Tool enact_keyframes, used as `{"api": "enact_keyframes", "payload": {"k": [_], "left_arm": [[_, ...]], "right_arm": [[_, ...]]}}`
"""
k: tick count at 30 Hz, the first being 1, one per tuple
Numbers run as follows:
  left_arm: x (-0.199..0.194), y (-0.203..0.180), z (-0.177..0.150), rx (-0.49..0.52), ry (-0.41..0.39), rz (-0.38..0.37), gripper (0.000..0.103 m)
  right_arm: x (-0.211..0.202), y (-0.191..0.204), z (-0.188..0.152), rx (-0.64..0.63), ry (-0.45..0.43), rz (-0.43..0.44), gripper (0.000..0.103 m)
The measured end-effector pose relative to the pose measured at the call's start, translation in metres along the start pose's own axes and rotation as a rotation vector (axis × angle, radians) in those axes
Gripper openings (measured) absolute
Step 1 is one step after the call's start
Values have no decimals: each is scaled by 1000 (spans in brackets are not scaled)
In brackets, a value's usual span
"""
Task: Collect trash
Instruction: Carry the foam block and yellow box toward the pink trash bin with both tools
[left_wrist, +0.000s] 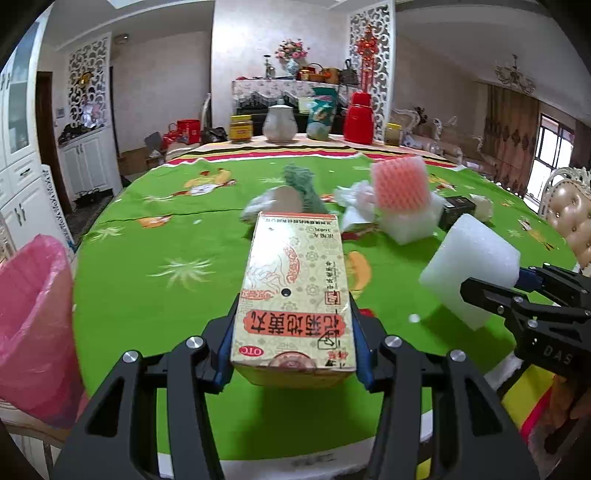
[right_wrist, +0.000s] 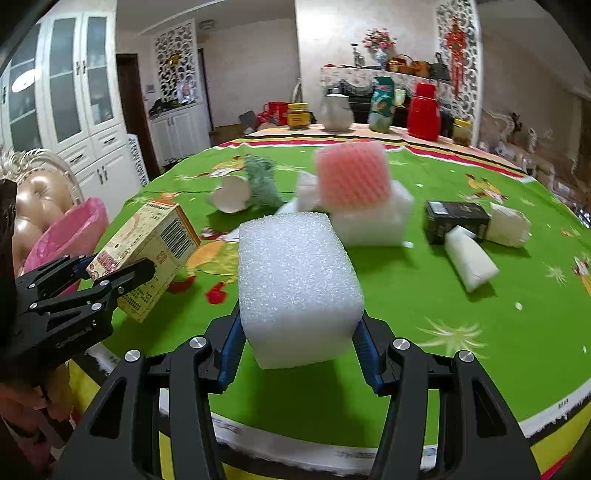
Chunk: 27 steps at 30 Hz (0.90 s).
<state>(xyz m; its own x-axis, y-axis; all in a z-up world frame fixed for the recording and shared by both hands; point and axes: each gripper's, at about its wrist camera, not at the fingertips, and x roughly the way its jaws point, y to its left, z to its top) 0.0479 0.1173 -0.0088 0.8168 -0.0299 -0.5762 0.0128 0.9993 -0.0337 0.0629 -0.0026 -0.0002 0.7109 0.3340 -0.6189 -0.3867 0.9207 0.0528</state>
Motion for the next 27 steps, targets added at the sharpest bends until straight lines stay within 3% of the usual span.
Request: {"api": "enact_keyframes", "payload": {"k": [17, 27], "left_arm": [[-34, 76, -5, -81, -59, 106, 49], [-70, 142, -9, -137, -95, 223, 49]], "right_arm": [[22, 98, 15, -142, 28, 132, 52], [39, 165, 33, -239, 24, 225, 53]]}}
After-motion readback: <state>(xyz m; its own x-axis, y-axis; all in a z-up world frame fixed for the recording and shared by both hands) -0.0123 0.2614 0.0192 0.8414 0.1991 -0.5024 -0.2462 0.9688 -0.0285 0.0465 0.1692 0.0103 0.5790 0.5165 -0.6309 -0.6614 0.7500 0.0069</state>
